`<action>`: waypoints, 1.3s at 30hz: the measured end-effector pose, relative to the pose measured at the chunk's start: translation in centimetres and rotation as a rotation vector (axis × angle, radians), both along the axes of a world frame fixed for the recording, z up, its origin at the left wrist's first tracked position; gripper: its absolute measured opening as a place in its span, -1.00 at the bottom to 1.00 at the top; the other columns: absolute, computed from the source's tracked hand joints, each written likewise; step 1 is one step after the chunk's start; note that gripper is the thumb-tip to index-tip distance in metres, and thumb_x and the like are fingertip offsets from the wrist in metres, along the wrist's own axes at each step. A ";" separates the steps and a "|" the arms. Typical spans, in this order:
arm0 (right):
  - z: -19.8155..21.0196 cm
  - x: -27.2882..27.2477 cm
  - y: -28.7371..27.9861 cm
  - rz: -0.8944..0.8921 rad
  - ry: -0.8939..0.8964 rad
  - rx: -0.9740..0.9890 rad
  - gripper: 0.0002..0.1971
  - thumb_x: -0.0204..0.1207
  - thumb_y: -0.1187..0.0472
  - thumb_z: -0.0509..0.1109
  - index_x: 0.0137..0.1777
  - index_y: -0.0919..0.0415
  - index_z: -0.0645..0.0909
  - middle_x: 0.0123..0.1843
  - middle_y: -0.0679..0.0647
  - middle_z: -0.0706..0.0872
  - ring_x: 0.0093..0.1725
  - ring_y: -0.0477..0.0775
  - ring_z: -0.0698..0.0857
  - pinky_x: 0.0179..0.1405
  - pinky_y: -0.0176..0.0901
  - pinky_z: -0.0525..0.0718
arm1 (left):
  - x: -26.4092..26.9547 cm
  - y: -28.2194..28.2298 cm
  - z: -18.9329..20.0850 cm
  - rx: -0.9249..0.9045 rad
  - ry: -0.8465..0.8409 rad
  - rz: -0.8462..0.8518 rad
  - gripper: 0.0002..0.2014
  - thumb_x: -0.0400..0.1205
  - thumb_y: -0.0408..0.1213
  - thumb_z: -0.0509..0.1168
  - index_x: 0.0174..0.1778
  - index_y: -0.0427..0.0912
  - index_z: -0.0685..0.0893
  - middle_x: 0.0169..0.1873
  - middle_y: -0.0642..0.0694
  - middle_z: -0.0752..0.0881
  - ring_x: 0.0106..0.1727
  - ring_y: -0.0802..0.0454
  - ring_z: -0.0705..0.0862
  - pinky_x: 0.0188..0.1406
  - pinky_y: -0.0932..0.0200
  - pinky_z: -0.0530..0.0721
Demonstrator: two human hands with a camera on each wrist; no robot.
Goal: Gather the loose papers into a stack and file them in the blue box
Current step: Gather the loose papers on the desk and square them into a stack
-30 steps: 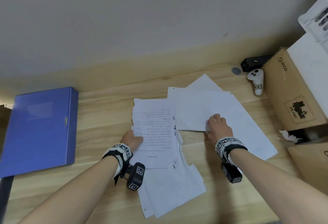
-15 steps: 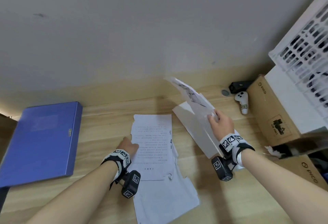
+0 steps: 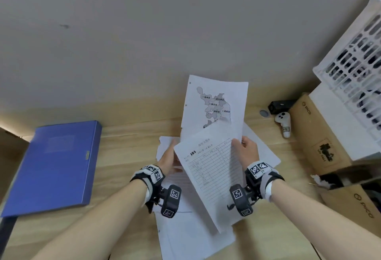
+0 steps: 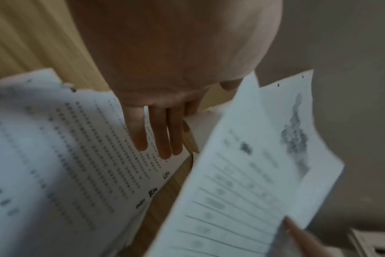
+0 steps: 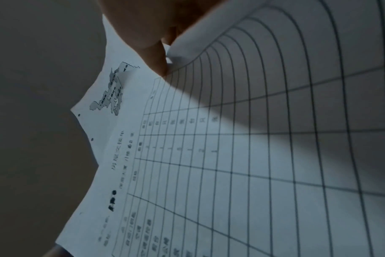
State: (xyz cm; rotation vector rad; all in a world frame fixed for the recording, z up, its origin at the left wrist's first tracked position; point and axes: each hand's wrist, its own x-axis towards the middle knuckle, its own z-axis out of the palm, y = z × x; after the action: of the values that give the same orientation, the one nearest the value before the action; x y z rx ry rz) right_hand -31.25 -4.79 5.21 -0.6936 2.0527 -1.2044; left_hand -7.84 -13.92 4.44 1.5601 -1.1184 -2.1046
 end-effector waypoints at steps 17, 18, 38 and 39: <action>-9.2 -1.7 -1.2 0.482 0.639 0.674 -0.54 0.44 0.16 0.24 0.37 0.21 0.46 0.35 0.15 0.49 0.39 0.23 0.45 0.19 0.10 0.58 | 5.4 0.9 -10.3 -0.180 -0.586 -0.020 -0.86 0.44 -0.53 0.30 -0.35 -0.23 0.59 -0.43 -0.19 0.60 -0.33 -0.07 0.55 -0.32 0.12 0.50; -9.6 -2.0 -1.2 0.506 0.681 0.706 -0.52 0.41 0.18 0.24 0.36 0.22 0.44 0.34 0.15 0.48 0.36 0.24 0.46 0.16 0.10 0.58 | 5.4 1.0 -10.6 -0.190 -0.601 -0.019 -0.86 0.44 -0.50 0.32 -0.38 -0.21 0.57 -0.45 -0.17 0.61 -0.35 -0.08 0.56 -0.33 0.12 0.51; -9.5 -3.5 0.3 0.629 0.806 0.547 -0.84 0.46 0.10 0.31 -0.09 0.18 0.62 0.05 0.10 0.65 -0.07 0.19 0.62 -0.26 -0.10 0.52 | 5.2 0.3 -10.6 -0.299 -0.745 -0.086 -0.74 0.51 -0.23 0.39 -0.45 -0.12 0.50 -0.51 -0.15 0.58 -0.45 -0.08 0.51 -0.37 0.15 0.52; -8.8 -3.8 0.3 0.583 0.768 0.521 -0.86 0.45 0.10 0.30 -0.11 0.14 0.60 -0.05 0.08 0.68 -0.16 0.19 0.61 -0.27 -0.10 0.50 | 5.2 0.2 -10.6 -0.294 -0.750 -0.102 -0.76 0.50 -0.25 0.38 -0.45 -0.13 0.51 -0.50 -0.16 0.60 -0.44 -0.08 0.53 -0.37 0.14 0.53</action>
State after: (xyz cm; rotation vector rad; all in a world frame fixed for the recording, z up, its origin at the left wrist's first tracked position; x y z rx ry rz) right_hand -35.05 -4.52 -3.57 -1.4944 2.3329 -0.0328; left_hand -2.59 -13.74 -6.11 2.2278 -1.6664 -1.3085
